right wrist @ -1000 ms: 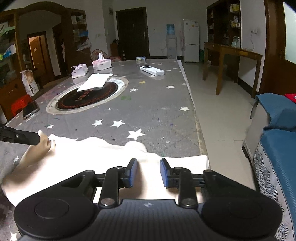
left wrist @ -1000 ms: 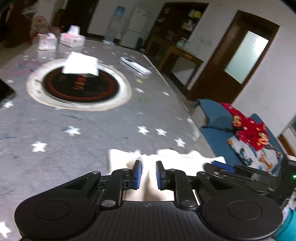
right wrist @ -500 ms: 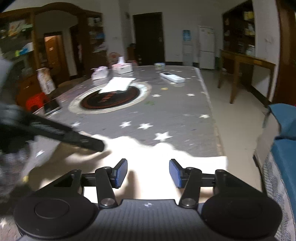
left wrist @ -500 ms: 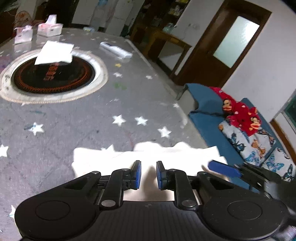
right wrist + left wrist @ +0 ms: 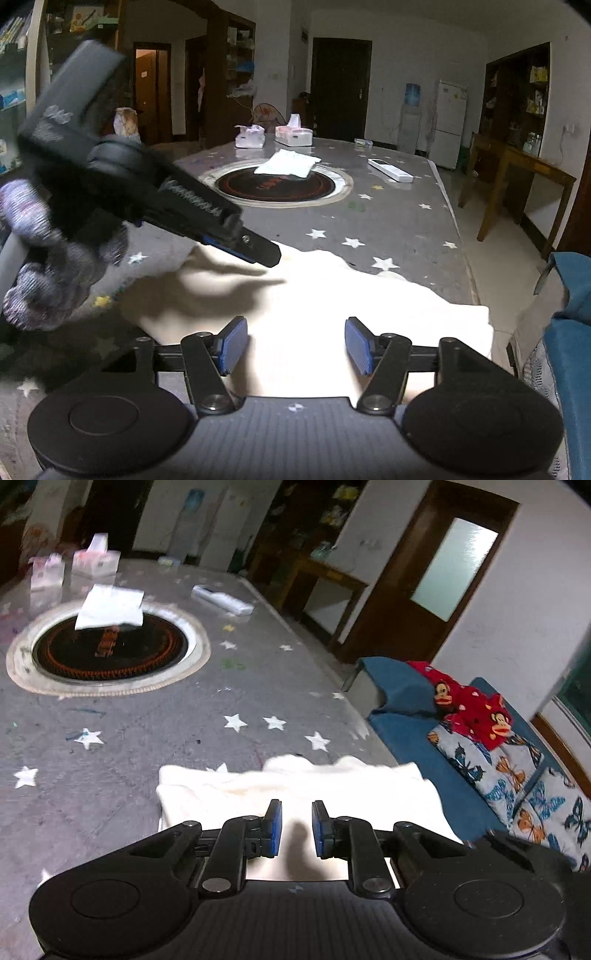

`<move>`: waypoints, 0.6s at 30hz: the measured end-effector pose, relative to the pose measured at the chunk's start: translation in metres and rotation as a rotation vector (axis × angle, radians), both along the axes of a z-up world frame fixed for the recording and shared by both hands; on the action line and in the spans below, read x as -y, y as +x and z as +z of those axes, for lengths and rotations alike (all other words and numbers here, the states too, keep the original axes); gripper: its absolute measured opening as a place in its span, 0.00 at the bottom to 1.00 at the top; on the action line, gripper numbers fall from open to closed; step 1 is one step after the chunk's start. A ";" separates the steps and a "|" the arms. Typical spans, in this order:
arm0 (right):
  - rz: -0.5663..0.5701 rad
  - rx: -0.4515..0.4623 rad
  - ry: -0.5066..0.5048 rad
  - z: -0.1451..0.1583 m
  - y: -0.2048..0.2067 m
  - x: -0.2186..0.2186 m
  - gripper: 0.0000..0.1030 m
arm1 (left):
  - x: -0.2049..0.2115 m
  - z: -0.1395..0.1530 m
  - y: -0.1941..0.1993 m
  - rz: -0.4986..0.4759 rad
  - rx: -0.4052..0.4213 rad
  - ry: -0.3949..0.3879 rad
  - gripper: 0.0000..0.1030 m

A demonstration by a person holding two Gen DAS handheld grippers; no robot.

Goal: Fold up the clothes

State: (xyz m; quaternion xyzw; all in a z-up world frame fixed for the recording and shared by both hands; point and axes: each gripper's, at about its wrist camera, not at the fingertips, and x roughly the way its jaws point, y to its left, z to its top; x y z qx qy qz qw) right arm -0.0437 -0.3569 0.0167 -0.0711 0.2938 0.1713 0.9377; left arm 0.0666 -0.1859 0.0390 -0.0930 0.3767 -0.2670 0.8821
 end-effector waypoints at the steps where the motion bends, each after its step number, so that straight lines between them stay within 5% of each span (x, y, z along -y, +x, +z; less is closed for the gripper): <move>1: 0.000 -0.005 0.002 -0.002 -0.001 -0.001 0.60 | -0.001 0.000 -0.007 -0.011 0.007 0.004 0.18; 12: -0.060 -0.014 0.017 -0.008 -0.023 0.009 0.61 | -0.002 -0.017 -0.060 -0.074 0.105 0.097 0.18; 18: -0.104 0.002 0.040 -0.003 -0.036 0.023 0.62 | -0.008 -0.009 -0.065 -0.057 0.112 0.076 0.19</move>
